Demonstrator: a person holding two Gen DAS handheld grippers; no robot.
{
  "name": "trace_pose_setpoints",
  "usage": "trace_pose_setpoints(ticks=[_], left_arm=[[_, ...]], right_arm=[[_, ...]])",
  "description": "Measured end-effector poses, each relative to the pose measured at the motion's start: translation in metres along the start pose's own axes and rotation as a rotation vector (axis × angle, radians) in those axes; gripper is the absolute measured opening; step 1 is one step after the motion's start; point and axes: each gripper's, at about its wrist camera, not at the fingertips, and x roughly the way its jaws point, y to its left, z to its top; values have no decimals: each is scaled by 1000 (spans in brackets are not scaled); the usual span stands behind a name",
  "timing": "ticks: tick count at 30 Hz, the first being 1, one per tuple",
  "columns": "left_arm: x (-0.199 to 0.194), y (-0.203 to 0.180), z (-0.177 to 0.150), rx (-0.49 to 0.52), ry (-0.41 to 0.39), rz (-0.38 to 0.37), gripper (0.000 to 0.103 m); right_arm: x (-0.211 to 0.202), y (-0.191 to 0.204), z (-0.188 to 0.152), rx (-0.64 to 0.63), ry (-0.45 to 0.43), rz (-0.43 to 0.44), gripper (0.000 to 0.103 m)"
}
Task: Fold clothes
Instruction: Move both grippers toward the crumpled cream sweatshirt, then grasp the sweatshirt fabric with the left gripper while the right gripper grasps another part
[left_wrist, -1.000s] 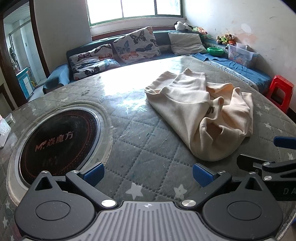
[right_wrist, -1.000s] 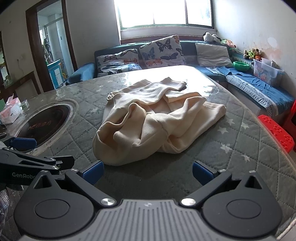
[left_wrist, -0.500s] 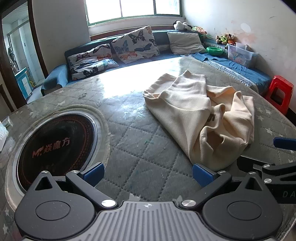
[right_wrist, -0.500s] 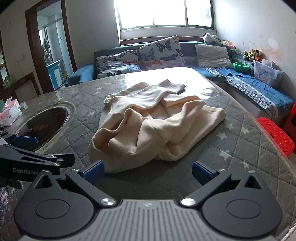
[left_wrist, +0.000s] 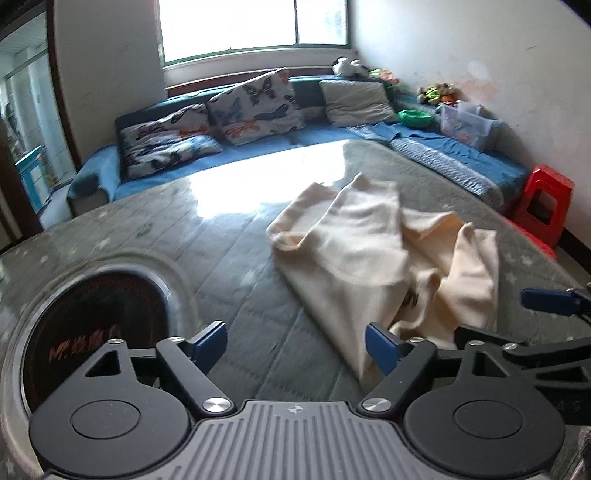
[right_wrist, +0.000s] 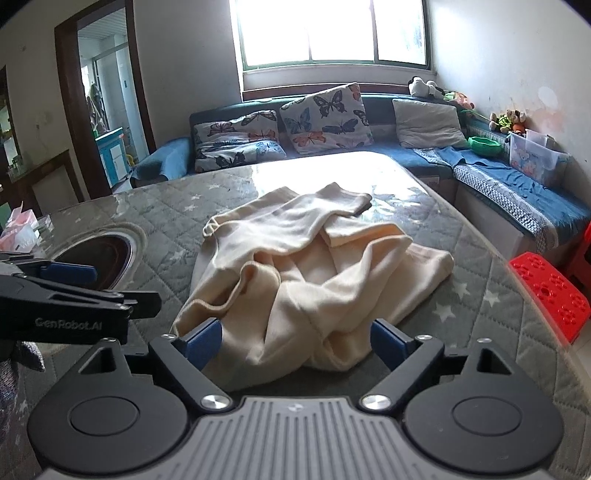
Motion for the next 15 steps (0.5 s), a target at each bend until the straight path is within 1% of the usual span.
trace_pose_setpoints(ticks=[7,12,14,15], left_arm=[[20,-14,37,40,-30,-49,77],[48,-32,54,117,-20,-92,76],[61,-36,56,144,-1,-109,70],[68,-37,57,155,14,-117,68]], right_arm=[[14,-13,15,25,1,-20,79],[28,-28,25,52,13,-34,71],[33,-32,28,59,19,-36,66],[36,-34,29,63,23,-36,65]])
